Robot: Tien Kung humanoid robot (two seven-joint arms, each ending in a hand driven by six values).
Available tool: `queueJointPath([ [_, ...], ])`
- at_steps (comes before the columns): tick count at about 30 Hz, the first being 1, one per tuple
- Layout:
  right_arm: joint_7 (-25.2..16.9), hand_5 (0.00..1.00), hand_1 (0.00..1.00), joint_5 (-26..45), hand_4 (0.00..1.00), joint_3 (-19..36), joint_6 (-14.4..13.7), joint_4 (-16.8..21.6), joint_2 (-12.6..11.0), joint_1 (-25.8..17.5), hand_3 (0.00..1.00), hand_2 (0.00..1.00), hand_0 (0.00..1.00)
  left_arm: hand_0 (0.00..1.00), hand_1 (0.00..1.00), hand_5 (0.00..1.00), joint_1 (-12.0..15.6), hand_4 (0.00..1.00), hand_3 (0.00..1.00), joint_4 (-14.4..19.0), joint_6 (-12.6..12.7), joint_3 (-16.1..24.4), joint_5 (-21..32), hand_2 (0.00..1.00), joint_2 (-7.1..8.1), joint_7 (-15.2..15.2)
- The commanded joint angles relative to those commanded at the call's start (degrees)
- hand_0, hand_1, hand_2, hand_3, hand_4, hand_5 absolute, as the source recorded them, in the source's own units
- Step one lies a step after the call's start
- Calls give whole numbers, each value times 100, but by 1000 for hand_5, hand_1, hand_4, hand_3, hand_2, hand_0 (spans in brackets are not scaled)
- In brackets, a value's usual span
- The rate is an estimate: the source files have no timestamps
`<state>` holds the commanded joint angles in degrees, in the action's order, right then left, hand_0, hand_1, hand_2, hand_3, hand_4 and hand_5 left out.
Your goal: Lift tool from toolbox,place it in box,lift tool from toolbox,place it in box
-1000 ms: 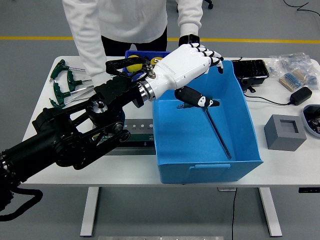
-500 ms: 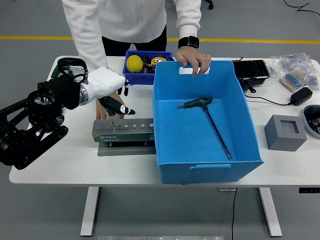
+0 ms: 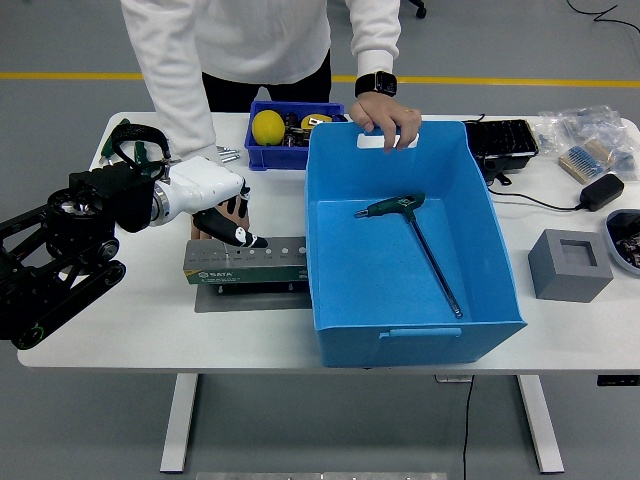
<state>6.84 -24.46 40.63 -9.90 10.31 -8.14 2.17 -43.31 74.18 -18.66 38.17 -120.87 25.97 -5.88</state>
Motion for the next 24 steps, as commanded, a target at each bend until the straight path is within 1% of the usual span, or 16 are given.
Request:
queueJointPath([
  [1,2,866,682,-9,937,7,2,0,-1,3,752,778,724,736,575,934,-11,963,525,2,-23,-34,-27,548,12,5],
  [2,4,867,682,-17,937,11,4,0,-3,6,752,778,723,738,574,937,-21,966,505,-3,-49,-59,-48,541,21,2],
  [7,11,867,682,-36,937,18,14,0,-9,10,752,778,723,738,574,937,-49,966,505,-8,-126,-132,-177,541,65,-11],
  [8,13,867,682,-43,936,18,15,0,-11,12,750,778,723,743,579,939,-54,967,448,-9,-141,-139,-181,538,74,-19],
  [13,16,867,682,-45,936,11,17,0,-8,11,750,778,723,743,579,939,-64,967,448,5,-182,-144,-143,538,97,-35],
  [14,16,869,682,-45,935,10,18,0,-8,11,749,777,723,741,577,937,-64,967,422,16,-195,-145,-131,536,102,-42],
  [19,24,869,682,-88,935,26,26,0,-13,13,749,777,723,741,577,937,-58,967,422,-2,-307,-199,12,536,106,-100],
  [20,26,871,681,-96,933,31,26,0,-14,13,747,776,723,739,580,940,-53,970,443,-13,-334,-204,29,537,102,-117],
  [21,27,871,681,-102,933,36,25,0,-14,12,747,776,723,739,580,940,-47,970,443,-23,-359,-208,58,537,99,-136],
  [24,29,871,681,-111,933,49,24,0,-11,7,747,776,723,739,580,940,-39,970,443,-47,-353,-212,197,537,81,-158],
])
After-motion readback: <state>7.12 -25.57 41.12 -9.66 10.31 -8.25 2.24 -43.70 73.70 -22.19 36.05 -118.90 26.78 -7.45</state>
